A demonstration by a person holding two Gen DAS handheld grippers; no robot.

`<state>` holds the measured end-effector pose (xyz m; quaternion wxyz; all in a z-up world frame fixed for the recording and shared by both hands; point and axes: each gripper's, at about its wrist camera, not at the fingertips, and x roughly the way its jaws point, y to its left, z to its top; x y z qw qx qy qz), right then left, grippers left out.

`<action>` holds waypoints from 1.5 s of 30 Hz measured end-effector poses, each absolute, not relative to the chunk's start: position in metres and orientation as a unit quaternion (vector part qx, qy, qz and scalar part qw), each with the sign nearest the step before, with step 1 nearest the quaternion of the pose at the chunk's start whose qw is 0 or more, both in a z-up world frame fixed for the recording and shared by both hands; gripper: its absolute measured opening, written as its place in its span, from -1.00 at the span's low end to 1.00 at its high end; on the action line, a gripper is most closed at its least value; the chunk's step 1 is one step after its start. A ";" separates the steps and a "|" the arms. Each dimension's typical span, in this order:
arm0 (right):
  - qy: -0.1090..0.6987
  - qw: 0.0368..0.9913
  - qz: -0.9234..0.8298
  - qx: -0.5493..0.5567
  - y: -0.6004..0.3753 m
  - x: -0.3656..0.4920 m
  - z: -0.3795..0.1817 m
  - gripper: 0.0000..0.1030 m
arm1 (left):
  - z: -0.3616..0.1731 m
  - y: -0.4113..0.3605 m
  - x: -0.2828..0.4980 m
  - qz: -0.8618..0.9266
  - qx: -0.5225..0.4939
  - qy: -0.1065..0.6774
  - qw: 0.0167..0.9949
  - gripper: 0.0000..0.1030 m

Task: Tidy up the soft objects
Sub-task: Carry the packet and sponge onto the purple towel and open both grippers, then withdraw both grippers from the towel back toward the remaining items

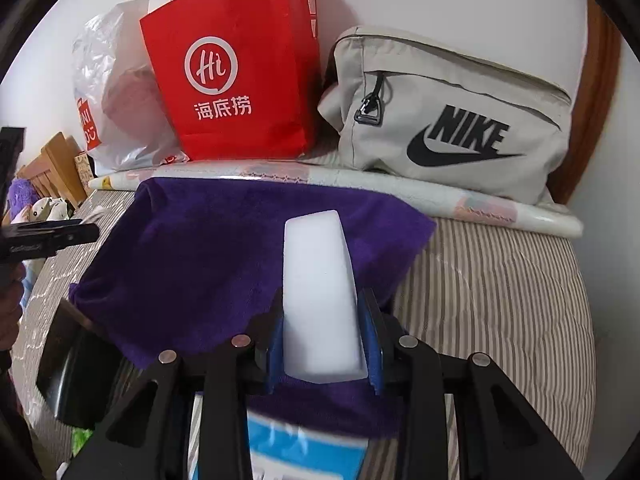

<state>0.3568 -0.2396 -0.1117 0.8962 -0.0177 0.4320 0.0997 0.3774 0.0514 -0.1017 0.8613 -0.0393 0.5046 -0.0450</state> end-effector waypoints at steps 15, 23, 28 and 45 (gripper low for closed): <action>0.482 0.870 0.105 -0.019 -0.238 0.405 -0.144 -0.36 | -0.140 0.036 0.438 -0.067 -0.054 0.542 0.836 0.09; 0.488 0.866 0.104 -0.020 -0.239 0.409 -0.147 -0.32 | -0.147 0.032 0.450 -0.077 -0.054 0.563 0.821 0.18; 0.483 0.868 0.111 -0.013 -0.241 0.407 -0.145 0.21 | -0.142 0.022 0.448 -0.095 -0.047 0.551 0.828 0.58; 0.426 0.901 0.079 -0.012 -0.257 0.338 -0.090 0.40 | -0.080 0.047 0.366 -0.052 -0.055 0.502 0.862 0.59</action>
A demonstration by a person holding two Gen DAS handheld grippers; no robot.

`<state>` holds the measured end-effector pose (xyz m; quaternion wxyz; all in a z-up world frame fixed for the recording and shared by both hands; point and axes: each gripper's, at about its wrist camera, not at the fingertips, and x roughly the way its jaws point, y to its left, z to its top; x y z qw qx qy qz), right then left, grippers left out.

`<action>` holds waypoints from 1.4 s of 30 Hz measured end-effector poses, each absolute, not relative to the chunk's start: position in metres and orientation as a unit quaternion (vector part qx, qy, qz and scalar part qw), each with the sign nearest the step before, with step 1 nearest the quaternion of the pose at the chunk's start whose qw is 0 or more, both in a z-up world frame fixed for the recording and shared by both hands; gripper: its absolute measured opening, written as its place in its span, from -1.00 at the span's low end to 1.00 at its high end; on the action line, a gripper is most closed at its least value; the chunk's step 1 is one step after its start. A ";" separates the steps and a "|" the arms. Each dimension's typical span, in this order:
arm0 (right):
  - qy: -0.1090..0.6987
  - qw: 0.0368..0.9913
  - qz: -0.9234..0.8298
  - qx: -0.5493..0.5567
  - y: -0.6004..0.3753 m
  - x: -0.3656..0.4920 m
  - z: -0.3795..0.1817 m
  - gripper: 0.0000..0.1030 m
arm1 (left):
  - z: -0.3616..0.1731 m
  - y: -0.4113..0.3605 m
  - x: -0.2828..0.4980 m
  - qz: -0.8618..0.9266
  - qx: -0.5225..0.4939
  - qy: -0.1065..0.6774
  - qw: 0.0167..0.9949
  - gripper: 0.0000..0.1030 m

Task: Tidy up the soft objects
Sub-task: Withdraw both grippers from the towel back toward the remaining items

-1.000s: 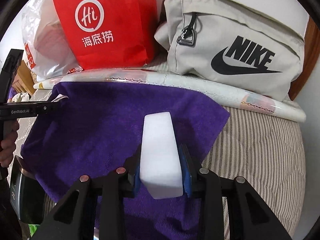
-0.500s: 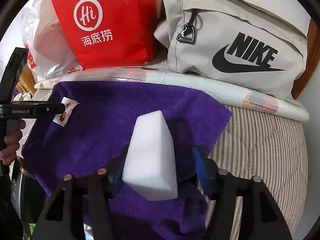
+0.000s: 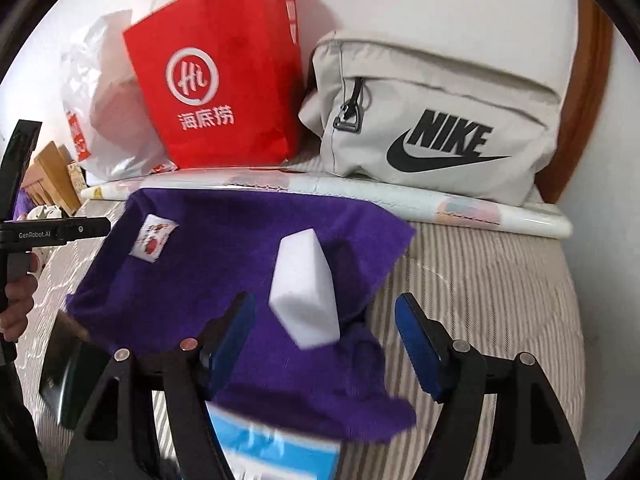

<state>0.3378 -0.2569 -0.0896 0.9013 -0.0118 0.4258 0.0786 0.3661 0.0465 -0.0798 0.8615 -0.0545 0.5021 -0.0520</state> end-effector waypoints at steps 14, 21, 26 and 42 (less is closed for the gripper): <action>0.400 0.913 0.082 0.008 -0.260 0.219 -0.053 0.40 | -0.038 0.045 0.228 -0.063 -0.063 0.439 0.894 0.58; 0.398 0.911 0.101 0.032 -0.259 0.172 -0.058 0.40 | -0.046 0.044 0.177 -0.081 -0.077 0.442 0.890 0.57; 0.398 0.910 0.110 0.025 -0.250 0.143 -0.066 0.40 | -0.063 0.041 0.151 -0.096 -0.072 0.452 0.884 0.56; 0.420 0.900 0.120 0.015 -0.230 0.092 -0.114 0.40 | -0.122 0.055 0.118 -0.127 0.043 0.465 0.875 0.56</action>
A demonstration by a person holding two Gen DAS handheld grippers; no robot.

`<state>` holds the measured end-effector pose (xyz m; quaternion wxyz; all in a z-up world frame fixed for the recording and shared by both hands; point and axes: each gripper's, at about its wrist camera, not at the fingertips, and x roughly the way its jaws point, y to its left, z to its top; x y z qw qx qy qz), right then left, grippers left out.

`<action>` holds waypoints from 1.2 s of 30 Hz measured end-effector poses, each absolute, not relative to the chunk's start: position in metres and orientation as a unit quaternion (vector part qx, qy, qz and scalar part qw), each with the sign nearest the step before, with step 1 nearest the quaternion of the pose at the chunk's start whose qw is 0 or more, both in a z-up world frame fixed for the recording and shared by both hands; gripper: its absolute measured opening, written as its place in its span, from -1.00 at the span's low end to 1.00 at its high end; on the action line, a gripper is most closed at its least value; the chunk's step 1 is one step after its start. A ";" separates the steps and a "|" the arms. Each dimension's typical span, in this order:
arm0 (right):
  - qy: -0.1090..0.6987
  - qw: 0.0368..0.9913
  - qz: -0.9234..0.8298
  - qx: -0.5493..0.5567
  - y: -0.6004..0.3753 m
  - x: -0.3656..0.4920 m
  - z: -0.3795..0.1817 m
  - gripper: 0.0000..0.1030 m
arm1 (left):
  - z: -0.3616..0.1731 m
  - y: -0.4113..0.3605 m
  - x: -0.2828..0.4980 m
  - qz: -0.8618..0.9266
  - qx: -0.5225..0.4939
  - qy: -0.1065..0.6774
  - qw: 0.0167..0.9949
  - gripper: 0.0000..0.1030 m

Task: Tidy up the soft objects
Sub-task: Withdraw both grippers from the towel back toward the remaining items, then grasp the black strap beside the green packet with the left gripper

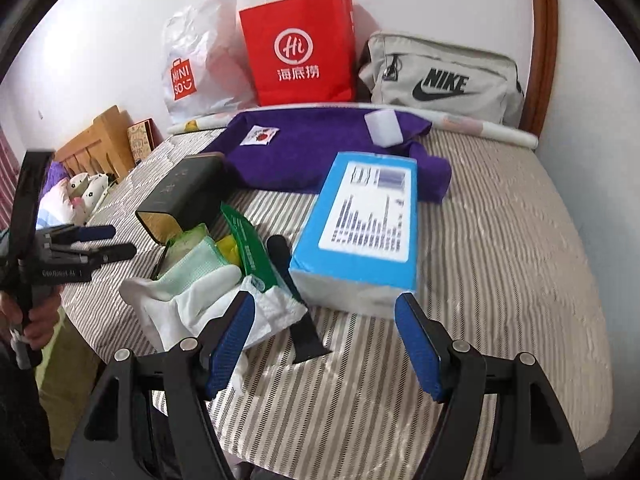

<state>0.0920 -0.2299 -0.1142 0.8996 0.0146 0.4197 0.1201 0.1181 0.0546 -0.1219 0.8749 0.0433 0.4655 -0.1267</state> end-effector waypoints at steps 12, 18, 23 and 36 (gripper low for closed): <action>0.437 0.892 0.118 0.015 -0.231 0.091 -0.138 0.40 | -0.133 0.024 0.123 -0.236 0.090 0.456 0.853 0.56; 0.443 0.889 0.116 0.012 -0.232 0.090 -0.144 0.40 | -0.141 0.014 0.125 -0.263 0.103 0.457 0.843 0.22; 0.446 0.888 0.112 0.018 -0.236 0.091 -0.146 0.40 | -0.141 0.018 0.123 -0.283 0.085 0.452 0.842 -0.29; 0.454 0.883 0.116 0.026 -0.236 0.094 -0.150 0.40 | -0.143 0.056 0.123 -0.212 0.052 0.479 0.850 -0.77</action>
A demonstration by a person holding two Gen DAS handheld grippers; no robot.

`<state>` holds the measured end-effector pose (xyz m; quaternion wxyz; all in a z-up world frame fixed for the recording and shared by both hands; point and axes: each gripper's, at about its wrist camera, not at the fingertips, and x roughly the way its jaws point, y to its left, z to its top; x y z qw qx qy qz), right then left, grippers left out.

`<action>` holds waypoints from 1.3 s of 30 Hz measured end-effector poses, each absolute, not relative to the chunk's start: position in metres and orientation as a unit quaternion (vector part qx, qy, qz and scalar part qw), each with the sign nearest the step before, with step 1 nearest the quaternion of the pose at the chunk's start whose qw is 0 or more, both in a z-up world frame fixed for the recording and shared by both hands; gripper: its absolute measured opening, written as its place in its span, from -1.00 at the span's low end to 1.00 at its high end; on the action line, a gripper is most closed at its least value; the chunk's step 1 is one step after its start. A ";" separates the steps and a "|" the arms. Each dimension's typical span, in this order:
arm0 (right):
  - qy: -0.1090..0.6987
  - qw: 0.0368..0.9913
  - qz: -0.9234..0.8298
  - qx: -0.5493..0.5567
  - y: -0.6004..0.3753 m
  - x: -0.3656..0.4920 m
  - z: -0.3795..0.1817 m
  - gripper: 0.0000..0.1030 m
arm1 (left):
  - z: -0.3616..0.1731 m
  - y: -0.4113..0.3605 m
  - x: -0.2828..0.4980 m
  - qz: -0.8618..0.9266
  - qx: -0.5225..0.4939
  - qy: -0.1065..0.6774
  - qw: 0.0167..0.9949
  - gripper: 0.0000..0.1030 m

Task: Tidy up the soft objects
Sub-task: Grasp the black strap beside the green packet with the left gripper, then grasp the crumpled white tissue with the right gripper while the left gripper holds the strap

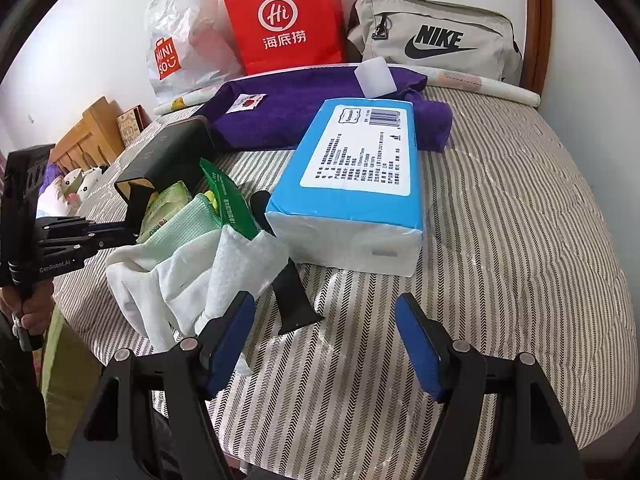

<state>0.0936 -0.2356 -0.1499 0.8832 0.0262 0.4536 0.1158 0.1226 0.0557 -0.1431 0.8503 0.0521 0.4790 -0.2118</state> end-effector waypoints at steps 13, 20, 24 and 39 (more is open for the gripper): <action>0.461 0.880 0.115 0.031 -0.239 0.092 -0.156 0.40 | -0.150 0.031 0.145 -0.202 0.055 0.482 0.851 -0.77; 0.464 0.877 0.123 0.028 -0.233 0.088 -0.160 0.40 | -0.143 0.033 0.137 -0.210 0.038 0.463 0.860 -0.88; 0.461 0.877 0.131 0.025 -0.227 0.084 -0.158 0.40 | -0.136 0.048 0.129 -0.209 0.004 0.459 0.864 -0.89; 0.456 0.874 0.166 0.031 -0.209 0.075 -0.153 0.40 | -0.126 0.076 0.089 -0.183 -0.043 0.448 0.874 -0.90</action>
